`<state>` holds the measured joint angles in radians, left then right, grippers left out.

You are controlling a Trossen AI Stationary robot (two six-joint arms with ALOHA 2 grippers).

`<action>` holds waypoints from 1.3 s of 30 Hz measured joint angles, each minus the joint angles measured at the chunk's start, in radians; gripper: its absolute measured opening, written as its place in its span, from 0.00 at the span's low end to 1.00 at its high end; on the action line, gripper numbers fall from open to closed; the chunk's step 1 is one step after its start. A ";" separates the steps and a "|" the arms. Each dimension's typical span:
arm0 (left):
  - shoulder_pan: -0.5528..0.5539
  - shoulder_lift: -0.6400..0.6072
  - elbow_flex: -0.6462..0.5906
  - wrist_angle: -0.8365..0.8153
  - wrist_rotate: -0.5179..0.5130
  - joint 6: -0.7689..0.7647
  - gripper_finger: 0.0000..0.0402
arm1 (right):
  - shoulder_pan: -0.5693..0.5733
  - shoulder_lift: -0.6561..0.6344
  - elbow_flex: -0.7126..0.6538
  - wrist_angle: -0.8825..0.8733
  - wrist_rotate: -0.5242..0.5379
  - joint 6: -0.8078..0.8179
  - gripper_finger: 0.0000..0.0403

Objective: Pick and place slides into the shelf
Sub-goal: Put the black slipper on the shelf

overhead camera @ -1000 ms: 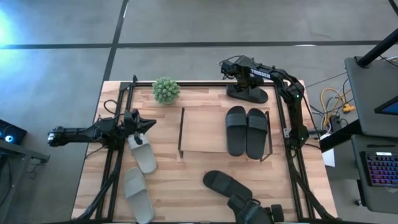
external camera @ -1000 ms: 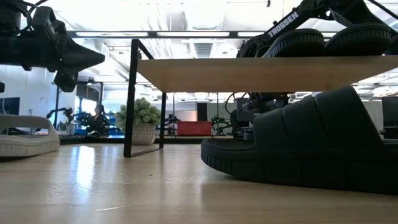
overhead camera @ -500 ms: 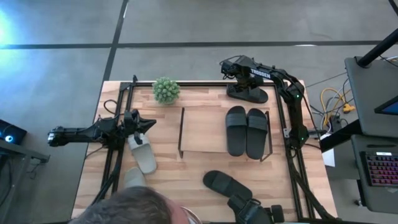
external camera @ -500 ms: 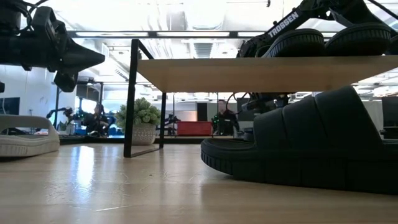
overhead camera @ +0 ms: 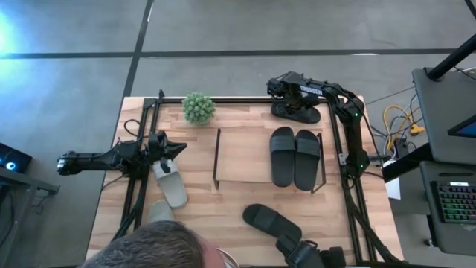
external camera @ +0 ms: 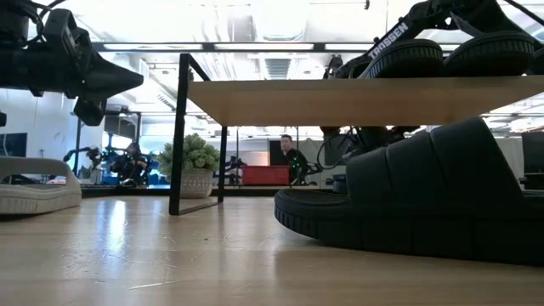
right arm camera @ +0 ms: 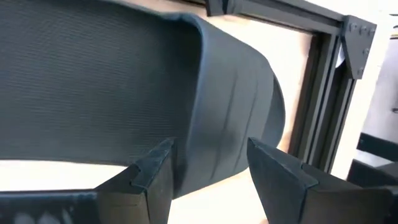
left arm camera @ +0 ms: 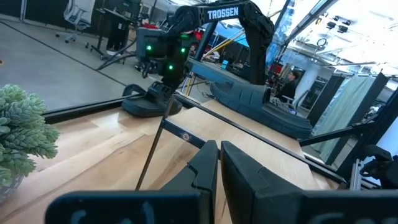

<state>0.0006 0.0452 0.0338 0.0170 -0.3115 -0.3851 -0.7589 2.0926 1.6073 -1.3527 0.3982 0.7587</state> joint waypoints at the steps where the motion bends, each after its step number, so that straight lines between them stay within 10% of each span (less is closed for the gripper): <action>1: 0.000 0.000 0.000 0.000 0.000 0.000 0.02 | -0.001 0.000 -0.005 0.002 0.008 0.001 0.46; 39: 0.000 0.000 0.000 0.000 0.001 0.000 0.02 | -0.007 0.027 -0.002 0.064 0.121 -0.080 0.07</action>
<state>0.0005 0.0452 0.0339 0.0171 -0.3107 -0.3851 -0.7658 2.1193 1.6053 -1.2888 0.5190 0.6782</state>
